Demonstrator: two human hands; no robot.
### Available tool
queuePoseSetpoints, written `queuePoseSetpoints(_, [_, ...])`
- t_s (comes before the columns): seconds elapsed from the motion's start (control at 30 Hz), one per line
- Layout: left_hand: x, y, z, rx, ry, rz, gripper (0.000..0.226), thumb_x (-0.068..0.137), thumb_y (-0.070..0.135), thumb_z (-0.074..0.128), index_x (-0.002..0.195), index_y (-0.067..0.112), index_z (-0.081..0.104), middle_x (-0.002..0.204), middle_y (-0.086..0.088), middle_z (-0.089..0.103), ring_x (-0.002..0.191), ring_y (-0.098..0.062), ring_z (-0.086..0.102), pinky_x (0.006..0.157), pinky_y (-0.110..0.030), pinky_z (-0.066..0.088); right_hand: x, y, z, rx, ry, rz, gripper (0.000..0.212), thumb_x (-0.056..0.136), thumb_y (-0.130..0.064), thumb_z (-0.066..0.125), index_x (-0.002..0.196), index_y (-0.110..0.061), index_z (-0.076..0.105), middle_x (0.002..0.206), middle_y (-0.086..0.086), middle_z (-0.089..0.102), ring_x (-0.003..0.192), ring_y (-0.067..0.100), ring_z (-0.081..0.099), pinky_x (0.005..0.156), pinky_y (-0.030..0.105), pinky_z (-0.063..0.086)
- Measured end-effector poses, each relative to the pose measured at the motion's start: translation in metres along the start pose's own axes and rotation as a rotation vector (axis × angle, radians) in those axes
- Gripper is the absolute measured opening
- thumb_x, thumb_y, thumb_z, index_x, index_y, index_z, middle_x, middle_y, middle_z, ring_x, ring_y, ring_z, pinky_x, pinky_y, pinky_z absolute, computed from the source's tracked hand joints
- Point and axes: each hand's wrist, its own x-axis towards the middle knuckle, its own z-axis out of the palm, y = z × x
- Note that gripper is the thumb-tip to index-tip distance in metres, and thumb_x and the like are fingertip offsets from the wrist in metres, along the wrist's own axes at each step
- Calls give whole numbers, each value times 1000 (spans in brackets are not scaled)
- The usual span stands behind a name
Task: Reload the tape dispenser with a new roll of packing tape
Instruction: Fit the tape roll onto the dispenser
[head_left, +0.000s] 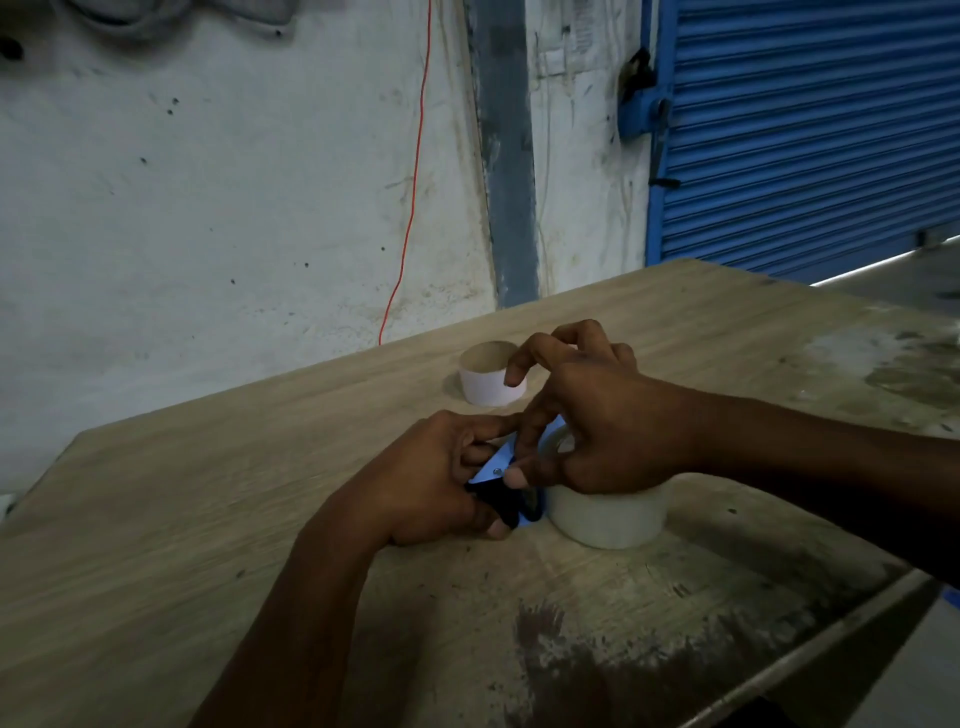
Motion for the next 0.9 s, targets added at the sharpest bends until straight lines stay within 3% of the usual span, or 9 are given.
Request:
queuePoseSetpoints(0.13, [0, 0, 0, 17, 3, -16, 87, 66, 0, 92, 141, 31, 59, 108, 13, 79, 100, -5, 75, 99, -44, 58, 1, -5, 3, -98, -1, 36, 24, 84, -50, 73, 99, -33, 79, 149, -10, 30, 142, 26, 10, 109, 47, 25])
queuePoseSetpoints(0.27, [1, 0, 1, 39, 9, -1, 77, 67, 1, 90, 133, 30, 64, 106, 11, 80, 98, -6, 75, 97, -45, 58, 2, -5, 6, -102, 20, -94, 16, 81, -36, 76, 94, -26, 79, 147, -11, 21, 141, 24, 7, 111, 46, 21])
queuePoseSetpoints(0.5, [0, 0, 0, 14, 0, 22, 80, 68, -3, 88, 138, 29, 63, 111, 12, 78, 102, -5, 74, 100, -43, 57, 3, 7, 2, -32, -15, -138, 16, 82, -34, 77, 98, -36, 81, 142, -14, 23, 136, 16, 9, 109, 41, 17])
queuePoseSetpoints(0.6, [1, -5, 0, -19, 8, 5, 85, 67, -5, 87, 140, 31, 61, 118, 10, 77, 109, -8, 73, 100, -43, 58, 1, 9, 1, 34, -12, -72, 17, 87, -48, 73, 101, -40, 78, 140, -15, 35, 136, 16, 15, 109, 40, 22])
queuePoseSetpoints(0.67, [2, -9, -2, -28, 55, 6, 84, 66, -3, 88, 138, 32, 64, 122, 11, 75, 112, -10, 72, 100, -46, 58, -5, 12, 1, 168, 20, 26, 22, 87, -57, 69, 104, -43, 72, 132, -16, 52, 129, 5, 24, 108, 35, 26])
queuePoseSetpoints(0.77, [2, -10, -3, -18, 109, -20, 78, 65, 1, 89, 134, 30, 67, 120, 14, 75, 111, -4, 71, 100, -42, 58, -17, 24, 6, 199, 83, 116, 49, 75, -73, 67, 118, -49, 65, 129, -16, 53, 127, 9, 32, 109, 43, 37])
queuePoseSetpoints(0.83, [1, -4, -1, 7, 149, -13, 78, 63, 4, 90, 132, 33, 67, 120, 16, 74, 109, 1, 70, 99, -37, 59, -26, 31, 8, 184, 47, 154, 84, 63, -85, 66, 139, -51, 49, 141, -15, 46, 134, 16, 32, 110, 50, 40])
queuePoseSetpoints(0.9, [-3, 7, 1, 39, 246, -3, 74, 62, 8, 94, 120, 44, 67, 119, 22, 69, 107, 6, 67, 94, -29, 60, -33, 36, 12, 215, 11, 172, 106, 56, -88, 67, 149, -53, 31, 153, -17, 36, 142, 16, 25, 114, 50, 37])
